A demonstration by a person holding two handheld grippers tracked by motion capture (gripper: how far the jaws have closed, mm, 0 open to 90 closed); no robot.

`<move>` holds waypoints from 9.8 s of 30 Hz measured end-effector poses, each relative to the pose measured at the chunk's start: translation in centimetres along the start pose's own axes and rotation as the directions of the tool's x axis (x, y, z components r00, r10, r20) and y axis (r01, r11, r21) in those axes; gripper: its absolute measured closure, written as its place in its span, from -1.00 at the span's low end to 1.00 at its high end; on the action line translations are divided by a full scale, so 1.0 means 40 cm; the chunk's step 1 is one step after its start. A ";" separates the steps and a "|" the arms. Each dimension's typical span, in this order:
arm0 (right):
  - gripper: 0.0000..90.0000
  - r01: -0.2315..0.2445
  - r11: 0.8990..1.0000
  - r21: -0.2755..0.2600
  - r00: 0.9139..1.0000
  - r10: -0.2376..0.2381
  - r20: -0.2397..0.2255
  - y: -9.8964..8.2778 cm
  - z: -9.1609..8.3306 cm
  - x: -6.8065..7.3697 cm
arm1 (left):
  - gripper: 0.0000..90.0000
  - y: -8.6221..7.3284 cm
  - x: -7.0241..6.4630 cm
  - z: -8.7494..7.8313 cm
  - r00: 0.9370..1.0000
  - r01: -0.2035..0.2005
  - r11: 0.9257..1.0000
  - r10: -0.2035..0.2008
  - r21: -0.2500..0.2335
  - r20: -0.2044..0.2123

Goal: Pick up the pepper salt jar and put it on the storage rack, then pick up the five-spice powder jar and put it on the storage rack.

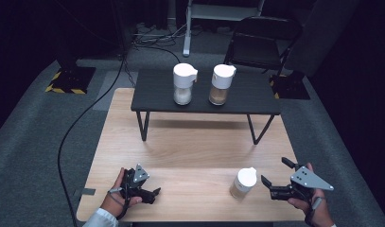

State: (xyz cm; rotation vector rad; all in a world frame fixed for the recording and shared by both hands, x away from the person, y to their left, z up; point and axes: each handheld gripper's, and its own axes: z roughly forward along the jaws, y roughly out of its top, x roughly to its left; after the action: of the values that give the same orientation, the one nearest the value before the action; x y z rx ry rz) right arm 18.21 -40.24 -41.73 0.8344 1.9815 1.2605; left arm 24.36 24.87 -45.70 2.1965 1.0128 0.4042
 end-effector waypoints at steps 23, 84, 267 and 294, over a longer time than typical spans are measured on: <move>-0.98 0.024 0.985 0.169 0.999 -0.015 -0.051 -0.080 0.029 -0.015 | -0.99 0.000 0.000 0.000 1.000 0.000 1.000 0.000 0.000 0.000; -1.00 -0.098 0.909 0.404 0.986 0.145 -0.087 -0.104 0.098 -0.127 | -1.00 0.002 0.007 0.002 1.000 -0.010 1.000 0.010 -0.002 0.010; -0.34 -0.152 0.986 -0.061 0.985 0.156 0.074 0.285 0.104 0.025 | -0.99 0.002 0.003 0.002 1.000 -0.008 1.000 0.008 0.000 0.004; -0.34 -0.141 0.988 -0.065 0.978 0.149 0.148 0.431 0.155 -0.009 | -0.99 0.003 0.004 0.003 1.000 -0.007 1.000 0.007 0.001 0.006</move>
State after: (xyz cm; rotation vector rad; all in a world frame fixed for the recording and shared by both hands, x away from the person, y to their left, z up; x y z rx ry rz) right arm 26.25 -31.45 -27.80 1.0325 1.7848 1.2864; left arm 24.58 24.88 -45.69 2.2013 1.0024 0.4007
